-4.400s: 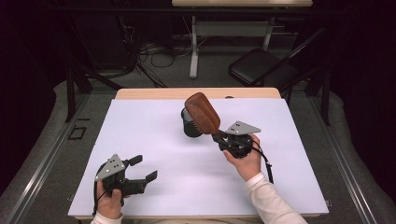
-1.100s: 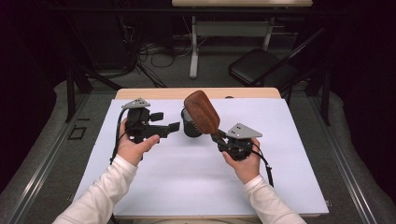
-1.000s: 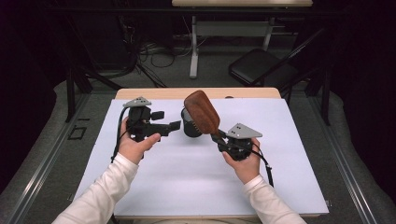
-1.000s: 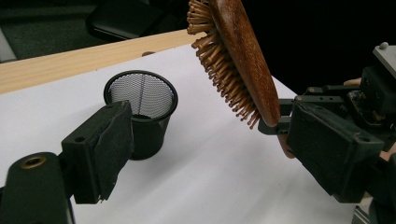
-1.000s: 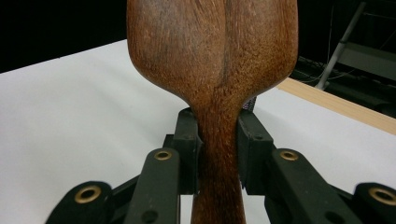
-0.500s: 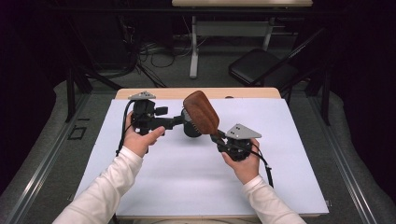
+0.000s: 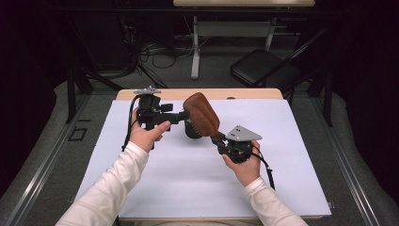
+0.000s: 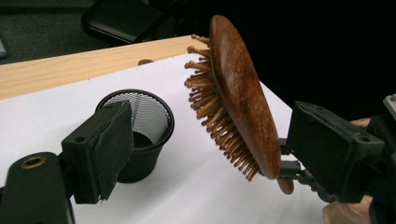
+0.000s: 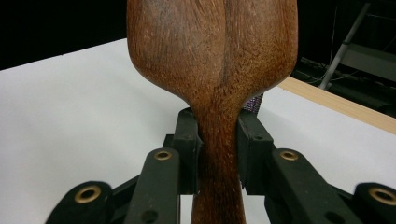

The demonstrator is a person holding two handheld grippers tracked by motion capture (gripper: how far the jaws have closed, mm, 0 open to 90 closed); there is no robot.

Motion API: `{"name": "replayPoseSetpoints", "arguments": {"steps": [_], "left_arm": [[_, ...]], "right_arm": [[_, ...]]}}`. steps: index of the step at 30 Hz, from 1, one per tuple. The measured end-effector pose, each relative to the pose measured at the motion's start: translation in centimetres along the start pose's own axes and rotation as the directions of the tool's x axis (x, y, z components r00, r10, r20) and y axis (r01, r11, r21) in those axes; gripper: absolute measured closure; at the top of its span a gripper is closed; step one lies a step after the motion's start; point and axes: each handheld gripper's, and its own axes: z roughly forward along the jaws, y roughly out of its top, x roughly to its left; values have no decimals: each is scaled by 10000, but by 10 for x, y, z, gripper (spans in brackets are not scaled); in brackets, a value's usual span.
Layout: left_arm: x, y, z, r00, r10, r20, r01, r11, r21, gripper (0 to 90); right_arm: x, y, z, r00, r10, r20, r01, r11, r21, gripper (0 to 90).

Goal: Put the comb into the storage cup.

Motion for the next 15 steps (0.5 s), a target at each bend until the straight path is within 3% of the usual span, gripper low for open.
{"name": "replayPoseSetpoints", "arguments": {"steps": [15], "left_arm": [[-2,12,17,9965,-769,321,766,9970,80,139]], "right_arm": [[1,0,0,10000,-25,4,25,10000,-56,726]]}}
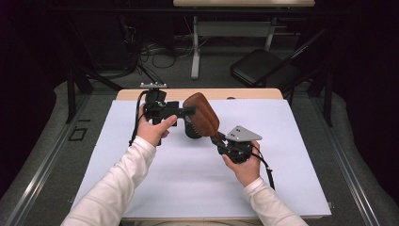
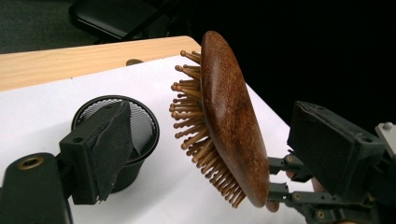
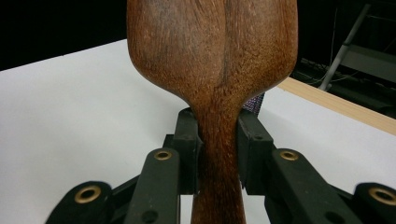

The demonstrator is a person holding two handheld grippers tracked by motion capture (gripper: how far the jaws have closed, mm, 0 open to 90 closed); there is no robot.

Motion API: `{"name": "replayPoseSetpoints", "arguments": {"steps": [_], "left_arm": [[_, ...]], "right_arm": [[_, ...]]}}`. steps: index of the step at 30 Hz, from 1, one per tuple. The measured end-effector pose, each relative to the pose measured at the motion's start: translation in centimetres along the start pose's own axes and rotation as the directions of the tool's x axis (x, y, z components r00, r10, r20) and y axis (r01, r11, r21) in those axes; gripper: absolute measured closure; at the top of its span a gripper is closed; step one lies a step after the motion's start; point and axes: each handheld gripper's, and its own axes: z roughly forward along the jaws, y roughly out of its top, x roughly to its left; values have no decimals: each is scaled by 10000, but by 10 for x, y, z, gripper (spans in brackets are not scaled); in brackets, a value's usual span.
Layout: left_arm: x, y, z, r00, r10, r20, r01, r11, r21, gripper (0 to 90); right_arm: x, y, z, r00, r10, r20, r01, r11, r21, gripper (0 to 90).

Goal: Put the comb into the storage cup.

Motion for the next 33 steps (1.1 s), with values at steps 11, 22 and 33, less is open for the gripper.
{"name": "replayPoseSetpoints", "arguments": {"steps": [11,22,33], "left_arm": [[2,2,10,9999,-84,-88,86,9998,170,139],[3,2,18,9998,-178,87,174,9992,352,138],[2,2,26,9989,-352,299,339,9985,437,135]], "right_arm": [[0,1,-1,10000,60,-5,-60,10000,-66,726],[0,2,-2,10000,48,-32,-48,9999,-153,726],[1,2,-3,9999,85,-66,-86,9997,-220,726]]}}
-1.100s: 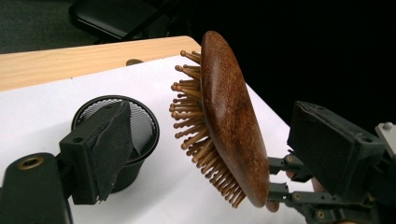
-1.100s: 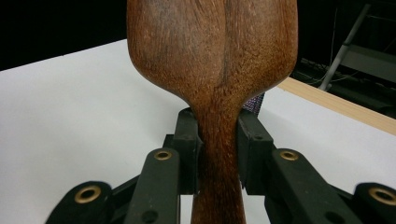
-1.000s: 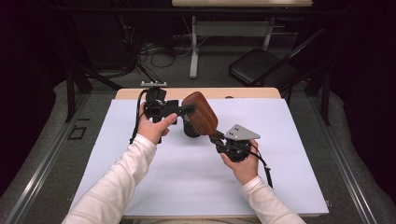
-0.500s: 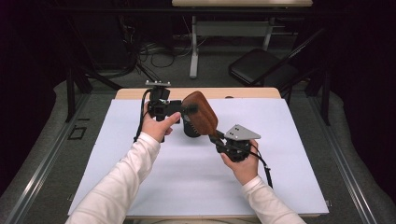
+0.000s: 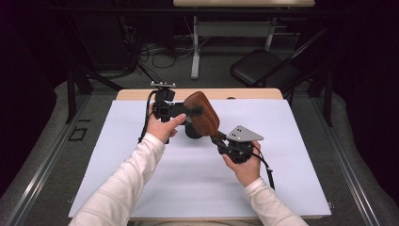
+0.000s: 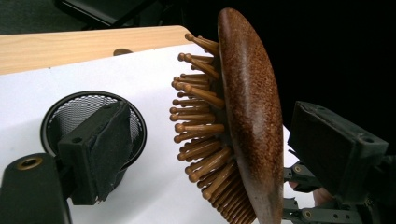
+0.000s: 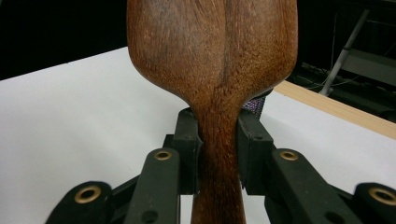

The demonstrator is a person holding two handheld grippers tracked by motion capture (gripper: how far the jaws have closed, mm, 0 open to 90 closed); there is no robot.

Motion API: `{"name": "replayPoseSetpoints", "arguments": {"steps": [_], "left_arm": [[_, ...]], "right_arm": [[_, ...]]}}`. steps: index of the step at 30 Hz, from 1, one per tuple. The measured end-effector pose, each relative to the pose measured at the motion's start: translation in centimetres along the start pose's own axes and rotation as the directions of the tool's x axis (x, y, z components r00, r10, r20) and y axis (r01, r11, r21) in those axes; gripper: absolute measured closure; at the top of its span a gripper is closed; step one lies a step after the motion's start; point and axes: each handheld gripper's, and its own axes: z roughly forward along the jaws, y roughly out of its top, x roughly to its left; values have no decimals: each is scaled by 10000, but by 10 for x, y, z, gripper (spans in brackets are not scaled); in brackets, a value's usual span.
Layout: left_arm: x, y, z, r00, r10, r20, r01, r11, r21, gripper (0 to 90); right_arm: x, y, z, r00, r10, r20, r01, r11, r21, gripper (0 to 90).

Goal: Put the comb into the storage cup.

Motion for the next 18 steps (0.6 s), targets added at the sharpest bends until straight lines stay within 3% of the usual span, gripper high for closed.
{"name": "replayPoseSetpoints", "arguments": {"steps": [18], "left_arm": [[0,-1,7,9991,-232,354,230,9997,60,154]], "right_arm": [[1,1,-2,10000,-27,17,27,9999,-161,726]]}}
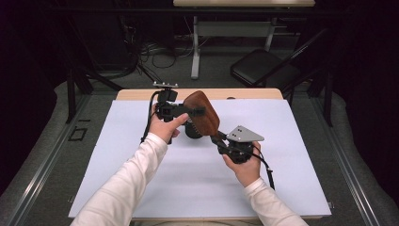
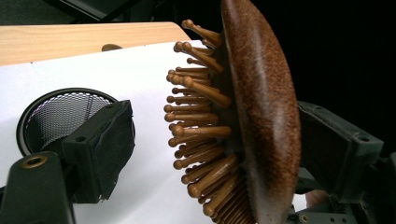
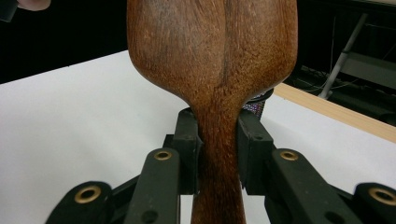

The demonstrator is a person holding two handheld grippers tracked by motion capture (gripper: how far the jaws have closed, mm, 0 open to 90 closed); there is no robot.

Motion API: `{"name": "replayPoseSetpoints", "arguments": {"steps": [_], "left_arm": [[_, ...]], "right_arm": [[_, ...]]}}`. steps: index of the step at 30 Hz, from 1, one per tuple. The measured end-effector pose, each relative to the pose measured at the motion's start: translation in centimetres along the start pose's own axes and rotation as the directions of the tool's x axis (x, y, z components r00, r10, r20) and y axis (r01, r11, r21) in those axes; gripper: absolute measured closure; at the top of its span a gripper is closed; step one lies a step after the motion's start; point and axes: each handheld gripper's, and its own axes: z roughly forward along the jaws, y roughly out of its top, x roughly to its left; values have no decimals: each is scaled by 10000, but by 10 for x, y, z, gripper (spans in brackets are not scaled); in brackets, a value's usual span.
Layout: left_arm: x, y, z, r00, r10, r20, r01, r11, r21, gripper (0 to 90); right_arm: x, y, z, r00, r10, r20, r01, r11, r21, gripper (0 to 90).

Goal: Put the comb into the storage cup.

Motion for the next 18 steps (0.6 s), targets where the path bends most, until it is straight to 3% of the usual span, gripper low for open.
{"name": "replayPoseSetpoints", "arguments": {"steps": [7,13,18], "left_arm": [[3,0,1,9992,-198,358,196,9998,55,195],[6,-1,0,9956,-513,784,523,9986,-112,283],[6,-2,-1,9944,-669,813,687,9975,-192,324]], "right_arm": [[0,0,0,10000,27,8,-27,10000,-33,726],[0,0,0,10000,14,-6,-14,10000,-26,726],[0,0,0,10000,-12,-13,12,10000,-17,726]]}}
